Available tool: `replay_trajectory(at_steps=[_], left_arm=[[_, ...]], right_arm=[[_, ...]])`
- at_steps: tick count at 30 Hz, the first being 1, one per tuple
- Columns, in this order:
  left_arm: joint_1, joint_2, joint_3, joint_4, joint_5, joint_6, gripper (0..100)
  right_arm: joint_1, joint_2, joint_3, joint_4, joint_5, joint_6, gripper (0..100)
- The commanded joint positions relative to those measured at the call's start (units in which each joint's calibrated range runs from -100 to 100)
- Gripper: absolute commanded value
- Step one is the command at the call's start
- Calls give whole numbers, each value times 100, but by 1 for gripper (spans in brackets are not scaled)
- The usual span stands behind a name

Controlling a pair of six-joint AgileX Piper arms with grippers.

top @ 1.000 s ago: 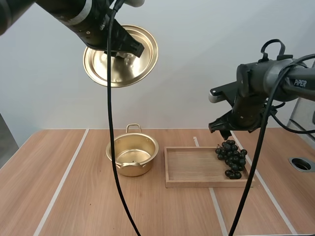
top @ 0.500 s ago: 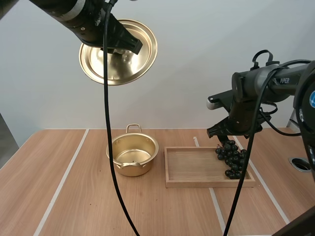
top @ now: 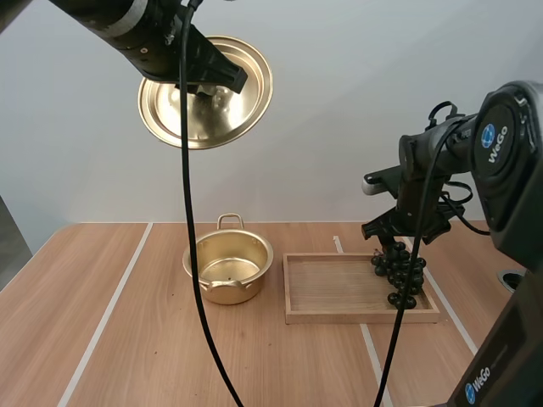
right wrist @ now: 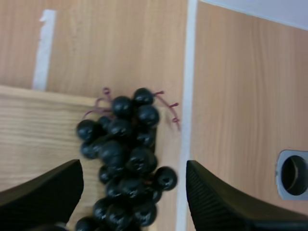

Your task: Open the pot, put the grape inside, and close it

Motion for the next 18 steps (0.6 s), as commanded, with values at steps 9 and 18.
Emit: replay_trajectory(at_steps=[9, 18], left_arm=[[-17, -54, -50, -109, -140, -12, 0], [-17, -54, -50, -119, -189, -2, 0]], right_arm=[[-57, 427, -356, 267, -129, -143, 100], [-57, 887, -356, 280, -380, -143, 100]])
